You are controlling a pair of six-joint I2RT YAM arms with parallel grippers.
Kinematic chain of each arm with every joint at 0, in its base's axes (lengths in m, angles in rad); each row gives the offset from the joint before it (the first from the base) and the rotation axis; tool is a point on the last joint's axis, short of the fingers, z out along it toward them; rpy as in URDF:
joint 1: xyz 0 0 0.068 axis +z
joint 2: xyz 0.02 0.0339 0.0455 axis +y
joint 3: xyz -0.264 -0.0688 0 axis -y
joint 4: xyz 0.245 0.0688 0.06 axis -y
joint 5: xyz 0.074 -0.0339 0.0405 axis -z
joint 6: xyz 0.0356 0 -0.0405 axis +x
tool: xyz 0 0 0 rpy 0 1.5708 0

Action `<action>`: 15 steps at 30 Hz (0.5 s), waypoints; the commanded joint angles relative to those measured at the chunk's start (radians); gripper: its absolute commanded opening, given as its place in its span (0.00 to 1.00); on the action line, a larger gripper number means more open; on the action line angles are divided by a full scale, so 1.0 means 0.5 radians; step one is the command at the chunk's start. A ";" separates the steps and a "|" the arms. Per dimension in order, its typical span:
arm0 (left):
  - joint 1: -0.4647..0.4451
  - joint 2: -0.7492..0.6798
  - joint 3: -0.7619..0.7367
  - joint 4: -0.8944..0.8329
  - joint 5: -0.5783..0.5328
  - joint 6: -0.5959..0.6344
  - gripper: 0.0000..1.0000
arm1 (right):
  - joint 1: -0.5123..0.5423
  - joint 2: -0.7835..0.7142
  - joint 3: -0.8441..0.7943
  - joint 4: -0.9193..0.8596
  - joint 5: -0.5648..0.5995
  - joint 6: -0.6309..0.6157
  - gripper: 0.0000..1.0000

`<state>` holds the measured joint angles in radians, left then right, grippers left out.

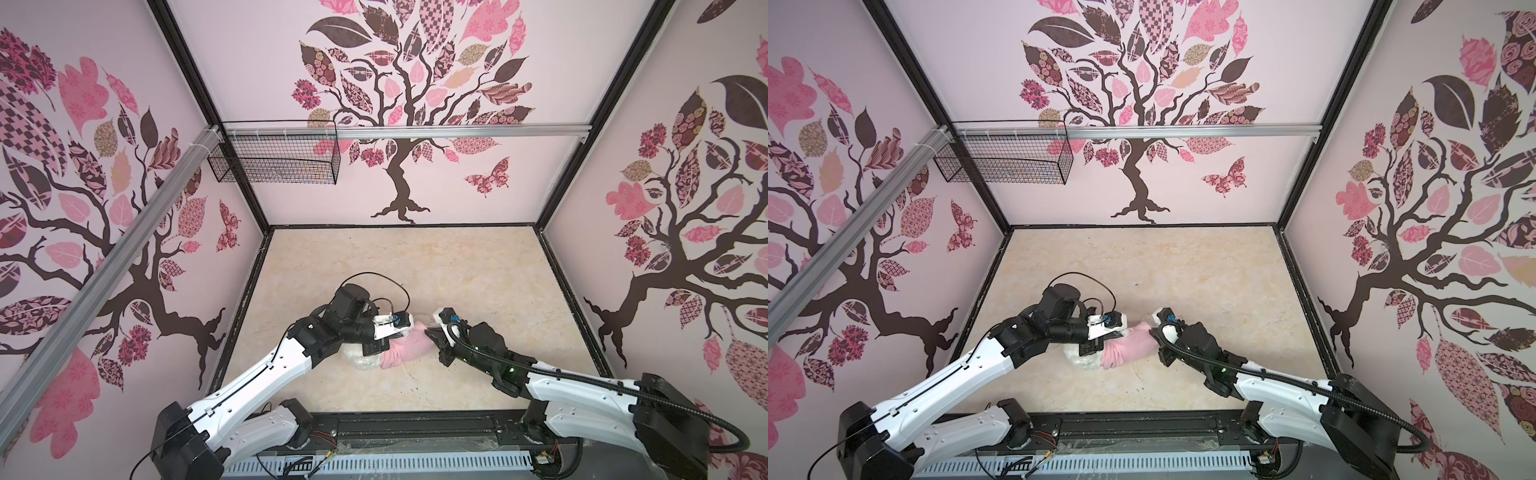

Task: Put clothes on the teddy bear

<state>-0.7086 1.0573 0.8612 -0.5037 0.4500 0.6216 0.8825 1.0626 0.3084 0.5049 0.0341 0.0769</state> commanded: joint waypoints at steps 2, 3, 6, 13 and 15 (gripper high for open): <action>0.125 -0.167 -0.117 0.437 0.114 -0.506 0.00 | -0.026 0.080 -0.119 -0.085 0.213 0.050 0.00; 0.148 -0.198 -0.164 0.586 0.119 -0.646 0.00 | -0.015 0.110 -0.129 -0.068 0.234 0.039 0.00; 0.183 -0.242 -0.269 0.897 0.126 -0.973 0.00 | 0.043 0.171 -0.095 -0.060 0.346 -0.043 0.00; 0.163 -0.070 -0.270 0.640 0.187 -0.854 0.00 | 0.058 -0.108 0.041 0.017 0.142 -0.398 0.31; 0.154 -0.043 -0.259 0.584 0.197 -0.834 0.00 | 0.062 -0.173 0.094 0.001 0.017 -0.468 0.44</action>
<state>-0.6331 1.0279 0.7284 -0.2291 0.5224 0.2085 0.9112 1.0252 0.3008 0.5438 0.1005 -0.0620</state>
